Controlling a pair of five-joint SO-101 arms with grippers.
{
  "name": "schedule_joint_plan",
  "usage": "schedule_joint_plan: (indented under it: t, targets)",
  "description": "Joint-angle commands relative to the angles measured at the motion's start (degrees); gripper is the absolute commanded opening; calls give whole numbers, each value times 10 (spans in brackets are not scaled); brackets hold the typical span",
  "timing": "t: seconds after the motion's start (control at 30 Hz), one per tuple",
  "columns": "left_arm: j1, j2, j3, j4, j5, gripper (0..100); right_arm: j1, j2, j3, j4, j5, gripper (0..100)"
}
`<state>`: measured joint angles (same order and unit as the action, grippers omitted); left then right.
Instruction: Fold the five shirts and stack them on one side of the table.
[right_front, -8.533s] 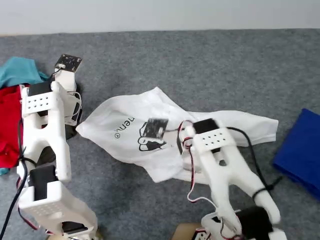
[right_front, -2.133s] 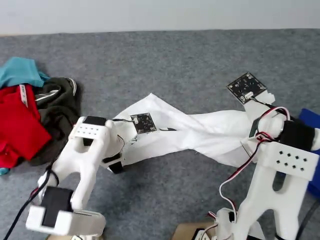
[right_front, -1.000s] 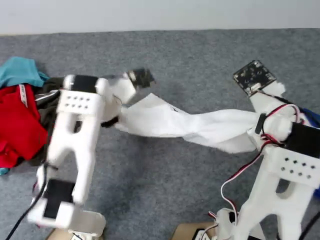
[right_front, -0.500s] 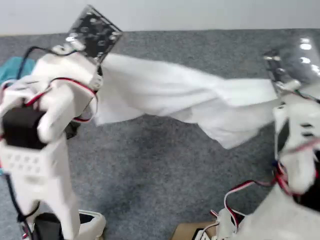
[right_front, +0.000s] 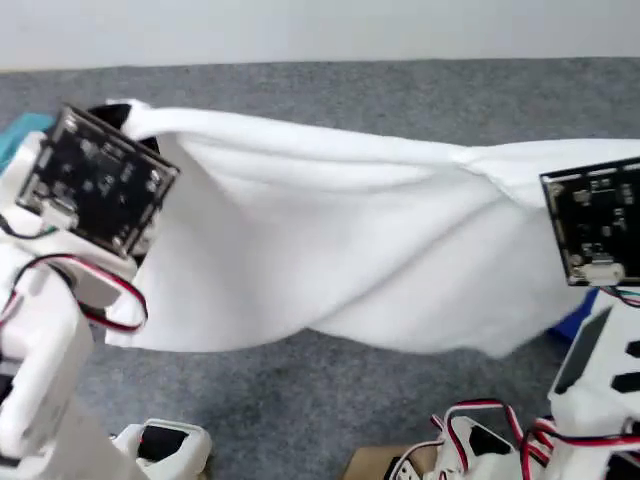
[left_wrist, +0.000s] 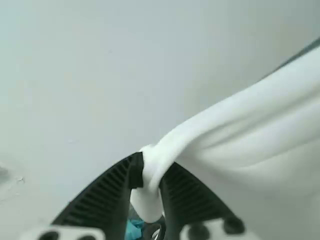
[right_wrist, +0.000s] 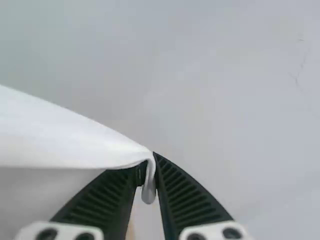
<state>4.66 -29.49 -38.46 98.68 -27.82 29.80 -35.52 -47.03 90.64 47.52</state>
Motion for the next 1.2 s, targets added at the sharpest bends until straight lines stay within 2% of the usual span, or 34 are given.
schedule_joint_plan:
  t: [0.0,0.3,0.63,0.77,0.97,1.17]
  targets:
    - [-8,-25,11,18,-26,6,8,-2,-25,-12,12,9]
    - [-28,-123,37,17,-78,6,8,-34,-35,-13,57,9]
    - [-28,-223,41,16,-78,6,8,-107,-36,-15,121,9]
    - [-28,-227,87,16,-78,6,8,-106,-32,-49,134,9]
    - [-28,-222,256,-16,-78,6,5,-54,40,-79,130,10]
    - [-28,-222,499,-153,-78,6,-57,42,164,-65,133,10]
